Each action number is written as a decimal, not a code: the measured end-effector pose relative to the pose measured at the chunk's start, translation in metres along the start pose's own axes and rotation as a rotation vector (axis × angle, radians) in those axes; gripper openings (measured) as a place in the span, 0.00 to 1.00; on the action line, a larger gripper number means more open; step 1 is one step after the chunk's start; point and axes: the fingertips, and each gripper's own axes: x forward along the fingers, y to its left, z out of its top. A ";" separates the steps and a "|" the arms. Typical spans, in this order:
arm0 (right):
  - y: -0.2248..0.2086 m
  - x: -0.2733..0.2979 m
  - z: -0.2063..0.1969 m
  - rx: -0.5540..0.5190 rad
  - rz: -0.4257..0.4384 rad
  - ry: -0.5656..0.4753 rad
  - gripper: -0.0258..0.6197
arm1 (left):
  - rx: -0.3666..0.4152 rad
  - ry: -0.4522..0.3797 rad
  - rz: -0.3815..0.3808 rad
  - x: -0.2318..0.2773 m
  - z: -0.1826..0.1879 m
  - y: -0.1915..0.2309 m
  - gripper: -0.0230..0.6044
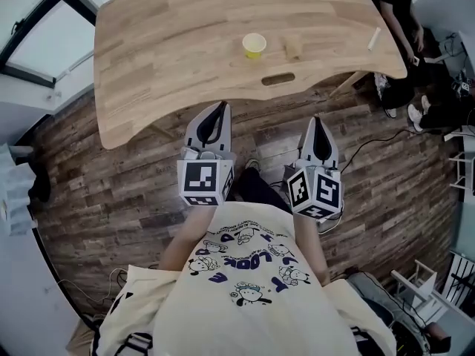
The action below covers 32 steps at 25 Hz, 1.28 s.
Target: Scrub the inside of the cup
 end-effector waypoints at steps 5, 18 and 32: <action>-0.020 0.028 0.011 0.000 0.027 0.005 0.04 | -0.010 0.000 0.024 0.029 0.007 -0.010 0.08; -0.044 0.076 0.005 0.024 0.048 0.050 0.04 | -0.021 0.044 0.059 0.071 -0.001 -0.009 0.08; -0.037 0.134 -0.003 0.017 0.006 0.091 0.04 | -0.039 0.081 0.033 0.126 -0.001 0.027 0.08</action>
